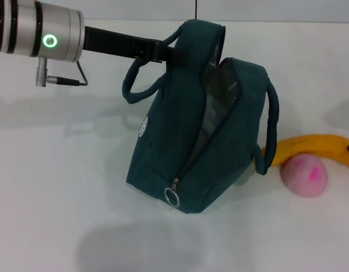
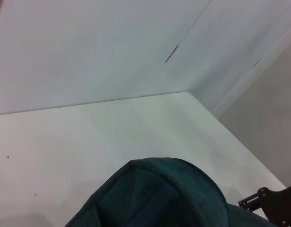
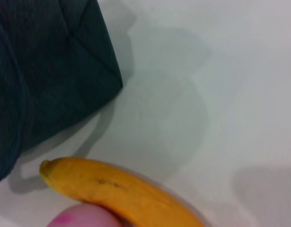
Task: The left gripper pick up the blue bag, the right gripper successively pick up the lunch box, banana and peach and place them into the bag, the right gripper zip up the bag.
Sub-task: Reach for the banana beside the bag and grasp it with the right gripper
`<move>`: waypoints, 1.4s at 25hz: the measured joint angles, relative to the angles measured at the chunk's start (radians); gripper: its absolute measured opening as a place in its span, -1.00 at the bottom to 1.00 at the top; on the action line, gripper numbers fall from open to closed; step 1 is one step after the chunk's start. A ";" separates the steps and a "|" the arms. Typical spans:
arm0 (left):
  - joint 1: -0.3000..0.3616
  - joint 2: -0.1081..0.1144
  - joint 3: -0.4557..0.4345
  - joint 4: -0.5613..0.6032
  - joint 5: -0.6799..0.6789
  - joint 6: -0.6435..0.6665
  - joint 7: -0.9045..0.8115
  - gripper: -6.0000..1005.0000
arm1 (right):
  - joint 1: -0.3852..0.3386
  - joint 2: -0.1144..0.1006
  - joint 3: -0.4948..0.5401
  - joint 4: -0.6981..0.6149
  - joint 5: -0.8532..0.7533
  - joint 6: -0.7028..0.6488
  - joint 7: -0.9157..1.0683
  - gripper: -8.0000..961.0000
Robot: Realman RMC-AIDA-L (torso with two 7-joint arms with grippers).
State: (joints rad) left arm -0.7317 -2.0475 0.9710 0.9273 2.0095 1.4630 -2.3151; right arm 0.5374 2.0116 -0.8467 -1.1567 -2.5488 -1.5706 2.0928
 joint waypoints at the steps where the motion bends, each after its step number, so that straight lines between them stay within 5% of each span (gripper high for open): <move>1: 0.000 0.000 0.000 0.000 0.000 0.000 0.000 -0.89 | 0.005 0.000 0.000 0.000 -0.001 0.002 0.000 -0.06; 7: 0.000 0.001 0.000 -0.001 0.000 -0.001 0.001 -0.89 | 0.040 -0.001 -0.025 0.035 -0.018 0.022 -0.001 0.41; 35: -0.001 0.008 0.000 -0.001 0.002 -0.029 0.003 -0.89 | 0.065 -0.001 -0.205 0.073 -0.023 0.113 0.000 0.38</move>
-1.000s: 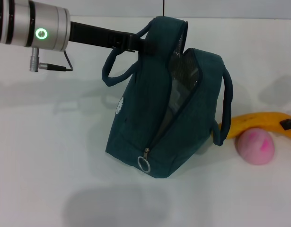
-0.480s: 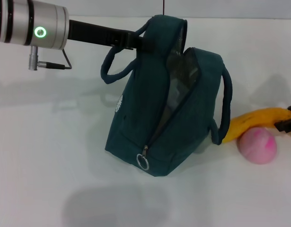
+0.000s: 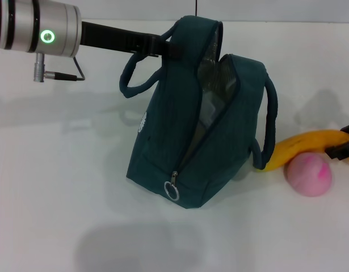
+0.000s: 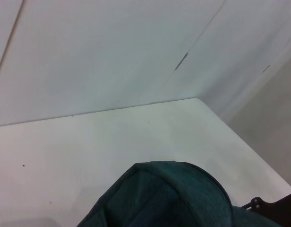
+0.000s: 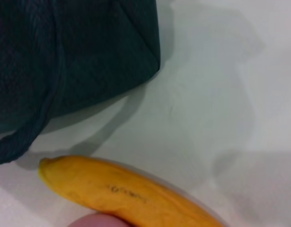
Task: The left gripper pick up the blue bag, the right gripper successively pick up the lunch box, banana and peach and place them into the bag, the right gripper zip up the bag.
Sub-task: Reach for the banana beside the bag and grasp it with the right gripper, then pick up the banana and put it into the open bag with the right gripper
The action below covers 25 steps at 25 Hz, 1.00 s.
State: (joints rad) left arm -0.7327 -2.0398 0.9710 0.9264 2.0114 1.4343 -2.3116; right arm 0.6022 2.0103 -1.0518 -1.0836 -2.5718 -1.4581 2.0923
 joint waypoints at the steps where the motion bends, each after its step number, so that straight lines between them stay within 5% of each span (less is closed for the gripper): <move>1: 0.000 0.000 0.000 0.000 0.000 0.000 0.000 -0.89 | 0.003 -0.001 0.000 0.008 -0.002 0.002 0.000 0.38; 18: 0.004 0.000 0.000 0.000 -0.001 0.000 0.000 -0.89 | 0.014 -0.006 0.025 0.040 -0.054 0.002 0.009 -0.07; 25: 0.006 0.000 -0.004 0.002 -0.002 0.000 -0.001 -0.89 | -0.006 -0.010 0.187 0.034 -0.060 0.000 0.010 -0.06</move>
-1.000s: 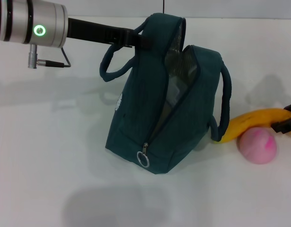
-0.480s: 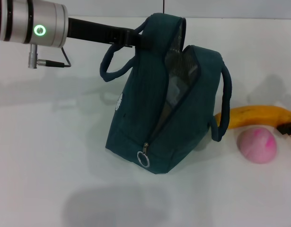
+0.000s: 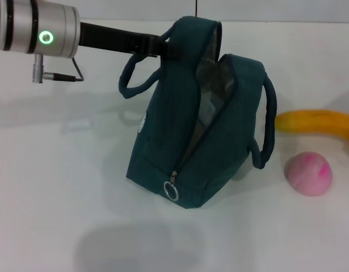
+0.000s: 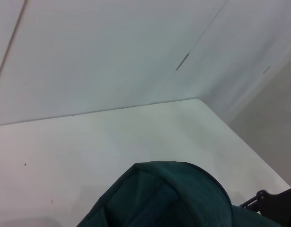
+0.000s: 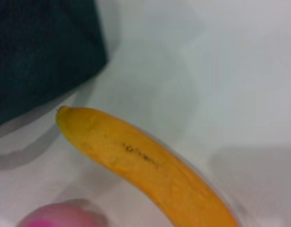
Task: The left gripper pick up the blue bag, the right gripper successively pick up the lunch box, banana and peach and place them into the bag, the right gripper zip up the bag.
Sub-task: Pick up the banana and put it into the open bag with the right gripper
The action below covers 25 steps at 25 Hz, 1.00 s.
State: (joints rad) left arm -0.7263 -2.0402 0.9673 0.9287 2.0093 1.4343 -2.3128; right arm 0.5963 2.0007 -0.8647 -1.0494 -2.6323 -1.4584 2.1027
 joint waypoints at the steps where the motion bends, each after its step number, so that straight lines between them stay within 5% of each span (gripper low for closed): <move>1: 0.001 0.000 -0.005 0.000 0.000 0.000 0.000 -0.89 | -0.005 -0.002 0.027 -0.005 -0.001 0.001 0.000 -0.06; 7: 0.002 0.000 -0.019 -0.001 0.000 0.003 -0.001 -0.89 | -0.105 0.012 0.082 -0.214 0.058 0.009 -0.006 -0.06; 14: -0.003 0.014 -0.023 0.009 -0.023 0.056 -0.041 -0.89 | -0.269 0.016 -0.152 -0.551 0.211 0.169 -0.024 -0.05; 25: -0.015 0.027 -0.031 0.000 -0.050 0.087 -0.057 -0.89 | -0.136 0.014 -0.326 -0.575 0.224 0.172 -0.152 -0.04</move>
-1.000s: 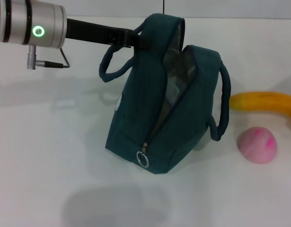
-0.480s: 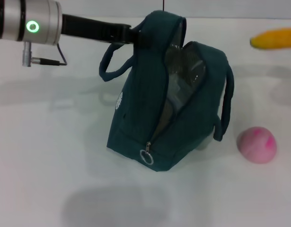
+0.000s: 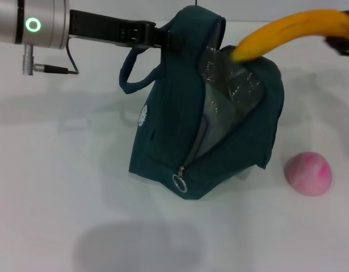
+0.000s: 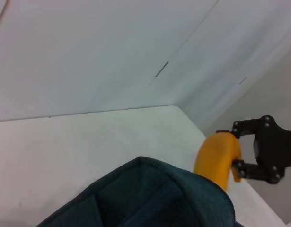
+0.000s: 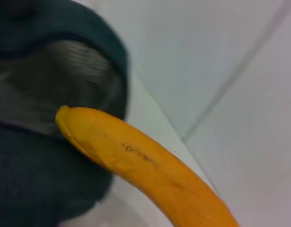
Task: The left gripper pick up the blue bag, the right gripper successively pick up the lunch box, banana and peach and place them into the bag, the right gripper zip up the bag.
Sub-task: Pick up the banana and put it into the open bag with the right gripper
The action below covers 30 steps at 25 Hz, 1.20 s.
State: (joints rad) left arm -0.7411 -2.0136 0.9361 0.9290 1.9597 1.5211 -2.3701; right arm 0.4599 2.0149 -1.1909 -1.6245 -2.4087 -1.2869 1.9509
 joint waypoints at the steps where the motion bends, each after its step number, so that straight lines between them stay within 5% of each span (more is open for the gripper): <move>1: 0.000 0.001 -0.001 -0.002 0.003 -0.002 0.000 -0.89 | 0.015 -0.001 -0.010 0.000 -0.006 -0.013 -0.003 -0.04; 5: -0.006 0.001 0.002 -0.003 0.005 -0.002 -0.001 -0.89 | 0.074 -0.001 -0.026 0.001 -0.029 -0.068 -0.021 -0.04; 15: -0.013 -0.007 0.005 -0.003 0.006 -0.002 -0.003 -0.89 | 0.384 -0.016 0.072 0.148 -0.074 -0.358 -0.032 -0.03; 30: -0.018 -0.010 0.006 -0.002 0.007 0.002 0.000 -0.89 | 0.575 -0.001 0.058 0.415 -0.126 -0.318 -0.030 -0.02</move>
State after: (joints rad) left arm -0.7595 -2.0235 0.9422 0.9265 1.9669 1.5232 -2.3697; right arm 1.0347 2.0143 -1.1330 -1.2090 -2.5348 -1.6054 1.9208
